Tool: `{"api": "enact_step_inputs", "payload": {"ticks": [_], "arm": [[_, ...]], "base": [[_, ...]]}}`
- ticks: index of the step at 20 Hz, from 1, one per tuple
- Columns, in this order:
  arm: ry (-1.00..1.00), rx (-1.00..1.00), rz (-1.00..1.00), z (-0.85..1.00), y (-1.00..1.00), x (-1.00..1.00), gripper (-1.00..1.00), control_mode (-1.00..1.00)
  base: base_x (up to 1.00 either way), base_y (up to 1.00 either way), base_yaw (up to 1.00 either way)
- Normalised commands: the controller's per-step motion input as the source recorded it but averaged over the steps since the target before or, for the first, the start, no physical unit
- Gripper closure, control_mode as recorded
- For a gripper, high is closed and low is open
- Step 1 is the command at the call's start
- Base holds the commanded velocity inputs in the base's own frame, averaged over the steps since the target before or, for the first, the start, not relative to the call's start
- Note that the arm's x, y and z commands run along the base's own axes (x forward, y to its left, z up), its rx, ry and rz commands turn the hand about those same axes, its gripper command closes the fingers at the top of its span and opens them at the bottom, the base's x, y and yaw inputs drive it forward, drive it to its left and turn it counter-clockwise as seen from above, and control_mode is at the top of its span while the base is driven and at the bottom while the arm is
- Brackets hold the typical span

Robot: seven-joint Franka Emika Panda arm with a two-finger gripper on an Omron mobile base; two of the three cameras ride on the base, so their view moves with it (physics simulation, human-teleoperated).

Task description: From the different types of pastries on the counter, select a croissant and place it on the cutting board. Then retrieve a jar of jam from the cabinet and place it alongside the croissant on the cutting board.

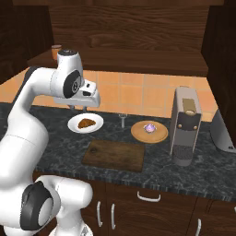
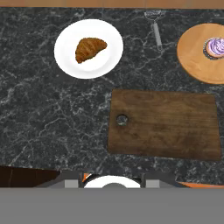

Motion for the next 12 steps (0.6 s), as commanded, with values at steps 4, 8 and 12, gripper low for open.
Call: {"api": "enact_step_inputs", "payload": {"ticks": [4, 8, 12], "arm": [[0.05, 0.00, 0.00, -0.02, 0.00, 0.00, -1.00, -1.00], [0.03, 0.01, 0.00, -0.07, 0.20, 0.09, -1.00, -1.00], [-0.36, 0.01, 0.00, 0.05, 0.52, 0.04, -1.00, -1.00]], "base": [[0.00, 0.00, 0.00], [0.00, 0.00, 0.00], [0.00, 0.00, 0.00]]}}
